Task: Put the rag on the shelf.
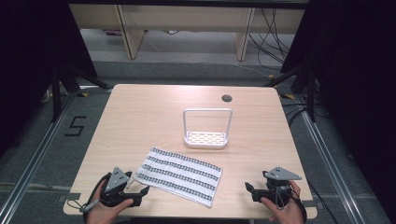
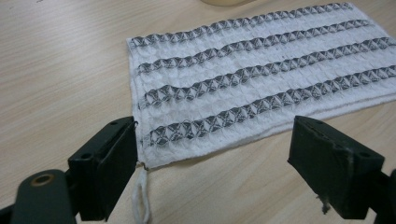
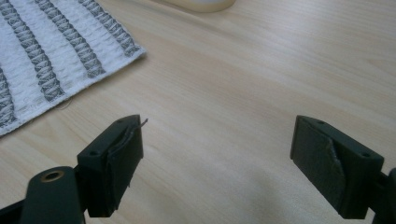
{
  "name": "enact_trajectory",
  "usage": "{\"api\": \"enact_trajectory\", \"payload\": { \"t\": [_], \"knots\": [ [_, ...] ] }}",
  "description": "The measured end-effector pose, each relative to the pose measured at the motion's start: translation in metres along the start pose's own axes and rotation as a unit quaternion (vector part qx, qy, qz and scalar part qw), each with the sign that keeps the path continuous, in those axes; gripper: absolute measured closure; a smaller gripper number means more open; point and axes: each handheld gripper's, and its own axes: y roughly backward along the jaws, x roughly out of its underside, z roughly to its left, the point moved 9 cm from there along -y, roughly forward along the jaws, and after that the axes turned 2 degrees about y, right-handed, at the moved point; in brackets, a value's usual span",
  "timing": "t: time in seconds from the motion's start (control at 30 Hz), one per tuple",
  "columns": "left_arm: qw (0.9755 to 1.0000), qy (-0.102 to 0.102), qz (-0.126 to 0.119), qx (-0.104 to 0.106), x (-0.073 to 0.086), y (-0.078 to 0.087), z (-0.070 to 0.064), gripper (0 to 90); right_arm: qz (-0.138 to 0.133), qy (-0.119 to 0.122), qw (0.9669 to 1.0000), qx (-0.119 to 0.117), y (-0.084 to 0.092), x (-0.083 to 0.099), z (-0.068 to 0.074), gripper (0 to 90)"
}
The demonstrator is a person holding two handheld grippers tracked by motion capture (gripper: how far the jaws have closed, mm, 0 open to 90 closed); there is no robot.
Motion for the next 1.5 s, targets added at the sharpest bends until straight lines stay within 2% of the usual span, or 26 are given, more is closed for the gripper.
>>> {"api": "enact_trajectory", "payload": {
  "t": [0.1, 0.17, 0.2, 0.27, 0.37, 0.4, 0.43, 0.47, 0.5, 0.53, 0.6, 0.63, 0.77, 0.8, 0.83, 0.87, 0.9, 0.97, 1.0, 1.1, 1.17, 1.2, 1.27, 1.43, 1.47, 1.5],
  "knots": [
    [1.0, 0.001, -0.002, 0.001, -0.001, -0.001, -0.003, 15.0, 0.0, 0.003, 1.0, -0.001, -0.001, 0.0, 0.0, 18.5],
    [0.9996, 0.021, -0.013, 0.015, -0.002, -0.003, -0.008, 15.1, 0.001, 0.012, 0.9999, -0.002, -0.001, -0.001, 0.0, 22.7],
    [0.9993, 0.027, -0.015, 0.023, -0.003, -0.003, -0.011, 15.2, 0.003, 0.004, 1.0, -0.003, -0.001, 0.0, 0.002, 24.3],
    [0.9991, 0.028, -0.012, 0.029, -0.002, -0.003, -0.015, 15.8, 0.002, 0.012, 0.9999, 0.001, -0.002, 0.0, 0.001, 23.9],
    [0.9993, 0.011, -0.004, 0.034, -0.002, -0.002, -0.021, 15.9, 0.002, 0.013, 0.9999, 0.0, -0.003, 0.0, 0.002, 24.2],
    [0.9989, 0.017, -0.016, 0.04, -0.004, -0.004, -0.026, 15.9, 0.004, 0.007, 1.0, 0.002, -0.003, 0.0, 0.003, 24.4],
    [0.9988, 0.013, -0.013, 0.044, -0.004, -0.004, -0.029, 16.0, 0.002, 0.006, 1.0, 0.001, -0.004, 0.0, 0.003, 24.8],
    [0.9987, 0.013, -0.014, 0.048, -0.005, -0.005, -0.032, 16.1, 0.003, 0.02, 0.9998, 0.005, -0.003, -0.001, 0.001, 25.3],
    [0.9987, 0.013, -0.014, 0.048, -0.005, -0.005, -0.032, 16.4, 0.005, 0.014, 0.9999, -0.001, -0.003, -0.001, 0.003, 25.4],
    [0.9985, -0.003, -0.003, 0.054, -0.003, -0.005, -0.035, 16.8, 0.006, 0.009, 0.9999, 0.002, -0.003, -0.001, 0.003, 25.6],
    [0.998, 0.012, -0.014, 0.061, -0.005, -0.007, -0.041, 16.9, 0.006, 0.01, 0.9999, -0.001, -0.004, -0.001, 0.004, 25.9],
    [0.998, 0.003, -0.01, 0.063, -0.005, -0.007, -0.042, 16.9, 0.006, 0.012, 0.9999, 0.002, -0.003, -0.002, 0.004, 26.0],
    [0.9975, 0.008, -0.015, 0.069, -0.007, -0.009, -0.048, 17.5, 0.007, 0.02, 0.9997, -0.015, -0.005, -0.005, 0.005, 26.6],
    [0.997, 0.007, -0.017, 0.076, -0.008, -0.01, -0.054, 17.9, 0.001, 0.017, 0.9998, -0.004, -0.007, -0.008, 0.004, 27.2],
    [0.9968, -0.006, -0.009, 0.079, -0.008, -0.009, -0.055, 18.0, -0.001, 0.02, 0.9998, -0.008, -0.008, -0.009, 0.005, 28.4],
    [0.9964, 0.001, -0.018, 0.083, -0.01, -0.011, -0.06, 18.2, 0.005, 0.026, 0.9995, -0.019, -0.008, -0.01, 0.006, 29.2],
    [0.9966, -0.01, -0.009, 0.082, -0.009, -0.011, -0.061, 18.2, 0.004, 0.021, 0.9997, -0.015, -0.008, -0.011, 0.006, 29.2],
    [0.9955, -0.02, -0.01, 0.092, -0.011, -0.013, -0.068, 18.3, -0.002, 0.02, 0.9997, -0.013, -0.011, -0.014, 0.007, 29.7],
    [0.9951, -0.013, -0.014, 0.097, -0.013, -0.015, -0.073, 18.7, -0.002, 0.025, 0.9997, -0.007, -0.011, -0.015, 0.006, 30.2],
    [0.9939, -0.014, -0.013, 0.109, -0.014, -0.02, -0.085, 19.7, -0.005, 0.026, 0.9996, -0.009, -0.015, -0.018, 0.009, 31.2],
    [0.9928, -0.03, -0.006, 0.116, -0.014, -0.022, -0.09, 19.8, -0.003, 0.03, 0.9994, -0.014, -0.016, -0.02, 0.011, 31.9],
    [0.9924, -0.022, -0.014, 0.121, -0.016, -0.024, -0.095, 19.9, -0.004, 0.033, 0.9993, -0.015, -0.017, -0.022, 0.011, 32.3],
    [0.9915, -0.025, -0.012, 0.127, -0.018, -0.027, -0.102, 19.9, -0.011, 0.037, 0.9991, -0.014, -0.019, -0.025, 0.012, 33.3],
    [0.989, -0.048, 0.0, 0.14, -0.021, -0.034, -0.117, 21.6, -0.01, 0.043, 0.9987, -0.024, -0.021, -0.028, 0.018, 35.3],
    [0.9873, -0.052, 0.004, 0.15, -0.022, -0.039, -0.126, 21.8, -0.012, 0.045, 0.9985, -0.028, -0.024, -0.031, 0.021, 37.0],
    [0.9869, -0.06, 0.008, 0.15, -0.022, -0.042, -0.129, 22.1, -0.011, 0.045, 0.9984, -0.032, -0.025, -0.032, 0.022, 37.9]
  ]
}}
